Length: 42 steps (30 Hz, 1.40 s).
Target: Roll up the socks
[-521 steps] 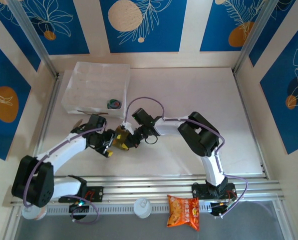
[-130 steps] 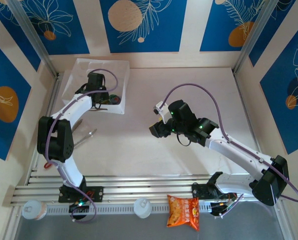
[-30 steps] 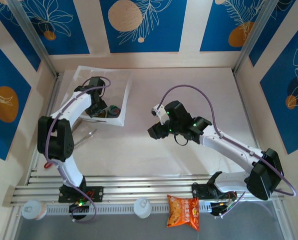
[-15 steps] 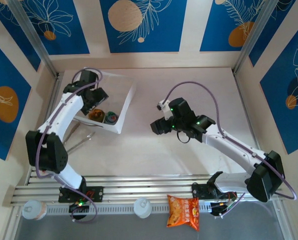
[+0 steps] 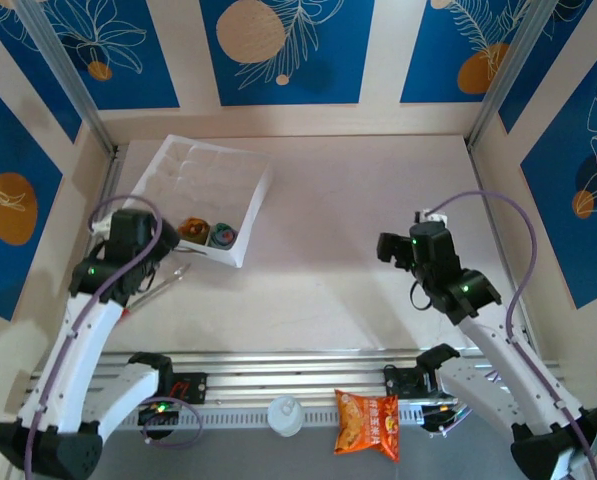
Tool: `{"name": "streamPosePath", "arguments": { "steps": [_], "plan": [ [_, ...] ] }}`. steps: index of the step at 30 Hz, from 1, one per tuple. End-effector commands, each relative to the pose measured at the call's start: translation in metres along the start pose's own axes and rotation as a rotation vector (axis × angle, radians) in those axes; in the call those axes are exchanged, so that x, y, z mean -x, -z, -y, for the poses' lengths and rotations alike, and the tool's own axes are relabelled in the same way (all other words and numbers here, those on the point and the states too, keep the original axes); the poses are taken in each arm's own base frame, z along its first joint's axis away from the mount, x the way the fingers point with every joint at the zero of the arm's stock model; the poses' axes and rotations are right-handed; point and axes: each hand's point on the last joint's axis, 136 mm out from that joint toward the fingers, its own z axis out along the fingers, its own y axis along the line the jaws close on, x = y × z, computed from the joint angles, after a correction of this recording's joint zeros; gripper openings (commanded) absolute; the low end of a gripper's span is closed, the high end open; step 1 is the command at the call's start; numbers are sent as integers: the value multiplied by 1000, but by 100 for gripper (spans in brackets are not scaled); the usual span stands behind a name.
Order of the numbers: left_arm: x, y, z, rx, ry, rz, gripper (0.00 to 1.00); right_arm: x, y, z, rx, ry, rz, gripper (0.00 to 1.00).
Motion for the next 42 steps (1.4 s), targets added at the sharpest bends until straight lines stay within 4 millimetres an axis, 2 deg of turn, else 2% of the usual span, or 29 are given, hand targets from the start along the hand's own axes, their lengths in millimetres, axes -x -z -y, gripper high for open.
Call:
{"name": "streamPosePath", "arguments": {
  "steps": [1, 3, 6, 8, 9, 12, 14, 17, 19, 20, 22, 24, 28, 30, 31, 33, 35, 42],
  "plan": [
    [-13, -14, -46, 109, -250, 134, 100, -26, -21, 25, -96, 124, 31, 99],
    [-19, -27, -53, 88, -257, 216, 100, -34, -35, 19, -54, 226, 94, 99],
    [-25, -52, -51, 79, -309, 289, 100, -46, -60, 10, -4, 325, 166, 99],
    [-21, -68, -43, 90, -361, 302, 100, -53, -78, 9, 45, 286, 166, 99],
    [-18, -79, -30, 66, -419, 297, 100, -55, -84, 8, 71, 275, 110, 99],
    [-18, -114, 3, -12, -529, 312, 100, -45, -107, -10, 163, 293, 83, 99],
    [-18, -132, 12, -43, -522, 338, 100, -33, -118, -21, 212, 328, 124, 99],
    [-11, -152, 25, -81, -501, 371, 100, -4, -137, -24, 287, 255, 205, 99],
    [-1, -152, 40, -148, -504, 470, 100, 10, -148, -24, 329, 216, 246, 99],
    [0, -155, 42, -145, -521, 465, 100, 12, -156, -23, 333, 209, 245, 99],
    [1, -155, 41, -160, -523, 513, 100, 3, -168, -15, 346, 169, 230, 99],
    [2, -152, 34, -185, -482, 617, 100, 4, -168, -3, 321, 118, 274, 99],
    [-10, -153, 46, -262, -535, 575, 100, 2, -170, -8, 290, 163, 259, 99],
    [-22, -168, 54, -303, -587, 540, 100, 2, -172, -4, 264, 152, 263, 99],
    [-15, -166, 56, -299, -574, 582, 100, 2, -173, -2, 243, 144, 263, 99],
    [-17, -174, 49, -268, -550, 476, 100, 3, -173, -1, 245, 140, 259, 99],
    [-14, -178, 55, -287, -565, 502, 100, 3, -174, -2, 262, 131, 248, 99],
    [-14, -178, 54, -283, -566, 488, 100, 4, -175, -1, 292, 111, 226, 99]
  ]
}}
